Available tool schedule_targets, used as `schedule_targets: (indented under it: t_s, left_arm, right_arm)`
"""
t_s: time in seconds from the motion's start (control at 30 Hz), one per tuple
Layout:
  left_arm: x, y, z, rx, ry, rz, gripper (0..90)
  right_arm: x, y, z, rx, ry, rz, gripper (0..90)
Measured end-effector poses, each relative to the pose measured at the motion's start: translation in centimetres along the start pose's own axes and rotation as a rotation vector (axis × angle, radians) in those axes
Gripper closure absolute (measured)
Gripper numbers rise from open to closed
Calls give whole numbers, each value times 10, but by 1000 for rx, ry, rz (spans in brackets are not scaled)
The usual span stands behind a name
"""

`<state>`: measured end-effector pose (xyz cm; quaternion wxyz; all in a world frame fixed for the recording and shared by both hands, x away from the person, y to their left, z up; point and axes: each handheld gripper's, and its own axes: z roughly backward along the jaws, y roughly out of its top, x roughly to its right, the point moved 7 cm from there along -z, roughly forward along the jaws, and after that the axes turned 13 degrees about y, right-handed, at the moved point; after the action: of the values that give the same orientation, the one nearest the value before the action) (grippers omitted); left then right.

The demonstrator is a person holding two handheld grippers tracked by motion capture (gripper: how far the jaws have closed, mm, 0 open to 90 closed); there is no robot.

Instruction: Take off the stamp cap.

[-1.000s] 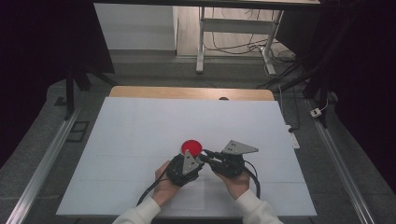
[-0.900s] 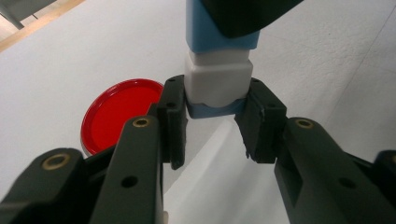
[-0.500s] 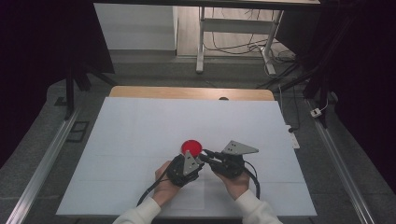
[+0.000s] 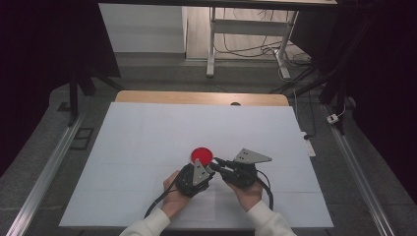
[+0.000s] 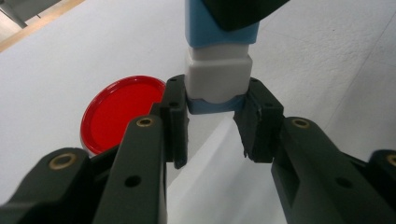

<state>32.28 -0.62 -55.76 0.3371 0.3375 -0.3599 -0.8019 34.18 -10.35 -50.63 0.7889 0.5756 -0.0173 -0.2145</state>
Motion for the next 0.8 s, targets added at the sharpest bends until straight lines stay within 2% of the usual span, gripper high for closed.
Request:
schedule_targets:
  t_s: [0.2, 0.3, 0.57, 0.7, 0.8]
  left_arm:
    - [0, -1, -1, -5, -8, -5, 656]
    - [0, -1, -1, 1, -32, 23, 656]
    - [0, -1, 0, 1, -31, 26, 656]
    - [1, -2, -1, -1, -18, -1, 658]
    - [1, -3, -1, -5, -17, -7, 658]
  right_arm:
    - [-1, 0, -1, -20, -8, 12, 751]
    - [-1, 0, -1, -19, -9, 11, 751]
    - [-1, 0, 0, -16, -10, 8, 751]
    - [0, 0, -1, -28, -6, 3, 751]
    - [0, -1, -1, -33, -6, 1, 751]
